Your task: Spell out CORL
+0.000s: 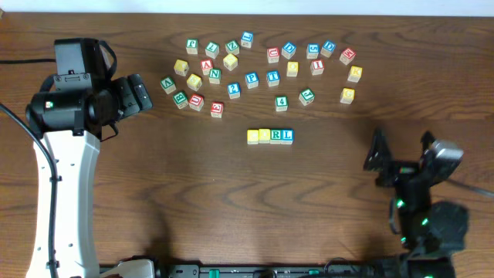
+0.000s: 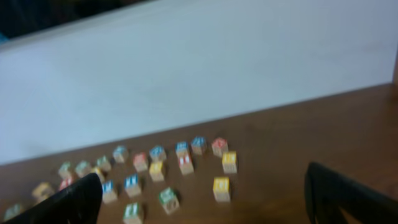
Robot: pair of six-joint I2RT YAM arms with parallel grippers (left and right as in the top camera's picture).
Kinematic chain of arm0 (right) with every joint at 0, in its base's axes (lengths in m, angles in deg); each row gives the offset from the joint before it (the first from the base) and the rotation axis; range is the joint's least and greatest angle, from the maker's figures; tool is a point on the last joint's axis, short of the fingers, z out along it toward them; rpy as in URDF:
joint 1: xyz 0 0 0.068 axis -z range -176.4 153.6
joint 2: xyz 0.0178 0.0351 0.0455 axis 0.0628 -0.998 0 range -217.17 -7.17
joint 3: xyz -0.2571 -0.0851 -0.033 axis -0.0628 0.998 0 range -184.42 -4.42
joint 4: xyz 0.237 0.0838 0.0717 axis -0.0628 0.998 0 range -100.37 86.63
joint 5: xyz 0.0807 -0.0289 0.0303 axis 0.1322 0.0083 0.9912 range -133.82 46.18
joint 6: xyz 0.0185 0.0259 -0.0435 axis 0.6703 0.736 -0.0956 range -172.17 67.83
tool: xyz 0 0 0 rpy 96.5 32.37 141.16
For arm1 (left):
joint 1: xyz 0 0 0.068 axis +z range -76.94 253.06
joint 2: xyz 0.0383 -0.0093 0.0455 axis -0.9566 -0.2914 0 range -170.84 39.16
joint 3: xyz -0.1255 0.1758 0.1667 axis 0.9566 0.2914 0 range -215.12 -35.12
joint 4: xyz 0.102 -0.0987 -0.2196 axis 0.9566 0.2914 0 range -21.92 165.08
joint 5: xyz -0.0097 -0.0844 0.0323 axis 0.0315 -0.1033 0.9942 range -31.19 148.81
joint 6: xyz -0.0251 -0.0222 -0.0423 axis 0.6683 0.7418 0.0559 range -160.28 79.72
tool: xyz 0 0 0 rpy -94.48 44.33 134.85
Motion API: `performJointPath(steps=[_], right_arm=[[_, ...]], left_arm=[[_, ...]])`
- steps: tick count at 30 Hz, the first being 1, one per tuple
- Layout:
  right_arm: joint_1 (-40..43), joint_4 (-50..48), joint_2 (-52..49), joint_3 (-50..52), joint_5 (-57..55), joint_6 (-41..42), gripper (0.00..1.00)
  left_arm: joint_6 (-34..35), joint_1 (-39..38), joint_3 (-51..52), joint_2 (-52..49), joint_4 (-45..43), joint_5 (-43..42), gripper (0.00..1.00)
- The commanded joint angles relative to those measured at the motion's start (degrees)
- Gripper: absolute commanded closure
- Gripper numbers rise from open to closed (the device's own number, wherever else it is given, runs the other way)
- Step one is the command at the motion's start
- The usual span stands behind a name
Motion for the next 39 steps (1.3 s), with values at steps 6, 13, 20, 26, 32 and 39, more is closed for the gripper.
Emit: performJointPath(steps=[6,13,20,26,32,39], right_arm=[[0.39,-4.2,16.85,19.41,0.13,-0.37,0.01],[-0.35,-0.2,17.35,19.87,0.48,-2.56,0.01],[-0.35,-0.26,17.29,19.87,0.42,-2.56,0.01],[-0.35,-0.26,17.29,19.87,0.42,-2.56,0.01],[-0.35,-0.26,17.29,19.87,0.42,-2.56,0.01],[-0.35,-0.26,17.29,19.87,0.42,-2.56,0.01]], left_arm=[[-0.74,0.28,-0.79,-0.13,0.04,0.55,0.03],[-0.74,0.28,-0.79,-0.13,0.04,0.55,0.03],[-0.74,0.28,-0.76,-0.13,0.02,0.55,0.03],[-0.74,0.28,-0.79,-0.13,0.04,0.55,0.03],[-0.74,0.28,-0.79,-0.13,0.04,0.55,0.03],[-0.76,0.28,-0.55,2.99,-0.2,0.57,0.03]])
